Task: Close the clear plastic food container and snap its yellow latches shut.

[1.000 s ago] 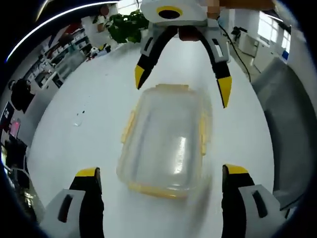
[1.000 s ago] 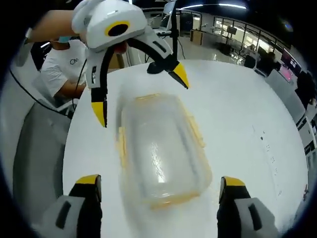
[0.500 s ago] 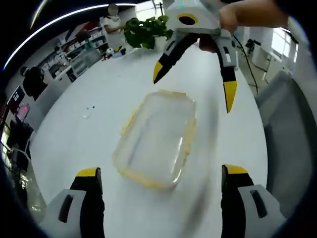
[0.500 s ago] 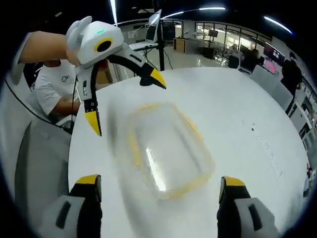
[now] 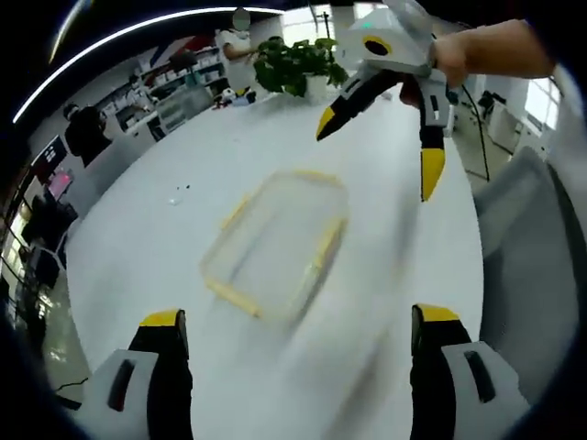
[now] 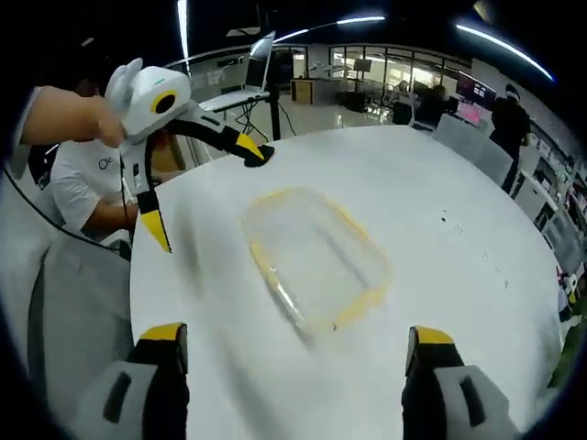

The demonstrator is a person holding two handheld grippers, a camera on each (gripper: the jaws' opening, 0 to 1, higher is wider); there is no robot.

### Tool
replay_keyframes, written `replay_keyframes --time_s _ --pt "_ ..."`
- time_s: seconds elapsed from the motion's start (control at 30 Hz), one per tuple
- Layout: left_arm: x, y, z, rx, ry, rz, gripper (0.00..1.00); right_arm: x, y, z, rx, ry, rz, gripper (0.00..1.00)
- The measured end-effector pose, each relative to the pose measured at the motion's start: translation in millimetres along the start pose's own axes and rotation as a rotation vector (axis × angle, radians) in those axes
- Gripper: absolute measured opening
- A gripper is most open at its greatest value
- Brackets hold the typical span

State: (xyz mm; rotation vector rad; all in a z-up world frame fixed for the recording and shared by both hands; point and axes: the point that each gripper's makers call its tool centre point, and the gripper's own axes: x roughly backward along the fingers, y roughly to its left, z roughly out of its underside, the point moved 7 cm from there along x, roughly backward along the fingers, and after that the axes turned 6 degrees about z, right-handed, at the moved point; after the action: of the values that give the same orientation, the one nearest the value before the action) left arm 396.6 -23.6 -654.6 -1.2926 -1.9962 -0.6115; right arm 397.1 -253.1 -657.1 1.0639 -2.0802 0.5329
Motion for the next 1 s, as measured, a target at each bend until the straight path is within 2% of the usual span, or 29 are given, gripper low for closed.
replay_keyframes --time_s 0.2,0.5,0.73,0.8,0.9,1.0 --pt "18 -10.9 2.7 0.042 -0.046 -0.035 0.99 18 11 8.0 -0.047 -0.061 0.015 0.99" --pt "42 -31.6 17.2 0.108 -0.08 -0.094 0.98 42 31 27.5 -0.104 -0.117 0.036 0.99" --pt "61 -55.0 24.2 0.155 -0.152 -0.162 0.98 64 49 47.9 -0.16 -0.177 0.056 0.99" --pt "65 -64.5 25.9 0.188 -0.193 -0.167 0.97 72 56 53.0 -0.17 -0.2 0.058 0.99" --pt "71 -79.7 34.1 0.195 -0.201 -0.179 0.96 82 65 59.6 -0.191 -0.255 0.063 0.99" --pt "75 -91.9 38.7 0.204 -0.209 -0.177 0.96 89 70 65.7 -0.199 -0.269 0.08 0.99"
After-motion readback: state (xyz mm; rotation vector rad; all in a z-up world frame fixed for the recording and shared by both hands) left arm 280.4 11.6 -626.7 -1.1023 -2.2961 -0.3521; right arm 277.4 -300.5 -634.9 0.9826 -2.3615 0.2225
